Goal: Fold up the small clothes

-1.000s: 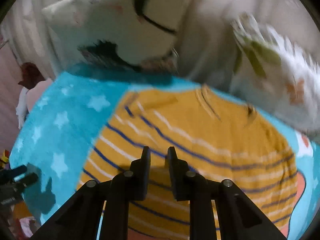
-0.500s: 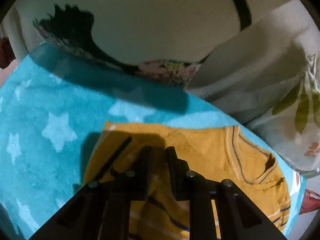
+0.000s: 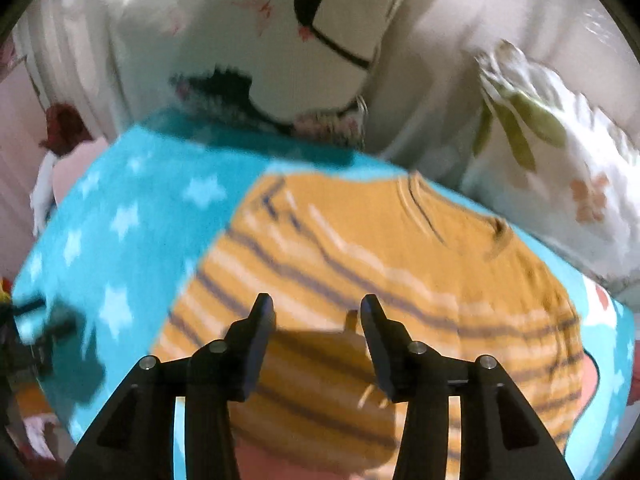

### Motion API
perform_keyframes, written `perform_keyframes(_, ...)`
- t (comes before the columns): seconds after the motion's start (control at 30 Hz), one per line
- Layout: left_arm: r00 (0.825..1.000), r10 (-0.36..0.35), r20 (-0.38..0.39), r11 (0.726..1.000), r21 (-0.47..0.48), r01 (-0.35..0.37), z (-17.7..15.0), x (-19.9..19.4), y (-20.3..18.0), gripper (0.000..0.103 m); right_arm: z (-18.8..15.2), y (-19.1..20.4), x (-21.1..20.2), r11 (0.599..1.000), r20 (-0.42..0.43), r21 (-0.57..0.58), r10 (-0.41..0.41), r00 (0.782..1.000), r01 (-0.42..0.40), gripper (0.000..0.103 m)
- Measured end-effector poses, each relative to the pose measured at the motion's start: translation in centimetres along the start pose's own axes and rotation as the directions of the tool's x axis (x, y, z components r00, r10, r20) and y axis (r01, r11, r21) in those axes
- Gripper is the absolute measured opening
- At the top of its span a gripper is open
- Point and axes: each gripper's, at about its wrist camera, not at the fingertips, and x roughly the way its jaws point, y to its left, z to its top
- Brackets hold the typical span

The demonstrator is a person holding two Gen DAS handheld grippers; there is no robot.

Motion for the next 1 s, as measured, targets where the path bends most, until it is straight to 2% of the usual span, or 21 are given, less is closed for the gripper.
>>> perform_keyframes(0.13,1.000,-0.007,0.006,0.999,0.051,0.006,0.4,0.0,-2.2,0.071,-4.4,-0.5,-0.6,0.999,-0.037,-0.011,-0.031,0.999,0.031,0.050)
perform_keyframes(0.3,1.000,-0.019,0.003,0.995,0.097,0.018,0.9,0.3,-4.2,0.072,-6.8,-1.5,-1.2,0.999,-0.041,0.021,-0.048,0.998,0.049,0.052)
perform_keyframes(0.57,1.000,-0.017,-0.012,0.992,0.124,0.019,1.2,1.0,-5.7,0.072,-6.5,-0.9,-1.1,0.998,-0.008,0.053,-0.014,1.000,0.014,0.054)
perform_keyframes(0.67,1.000,-0.012,-0.023,0.993,0.120,0.015,1.6,1.5,-5.7,0.072,-6.3,0.4,-0.9,1.000,0.008,0.018,-0.005,1.000,0.004,0.058)
perform_keyframes(1.0,0.999,0.012,-0.041,0.993,0.114,-0.008,2.6,3.1,-5.1,0.073,-5.9,4.5,0.2,0.995,0.036,-0.099,0.023,0.999,-0.019,0.058)
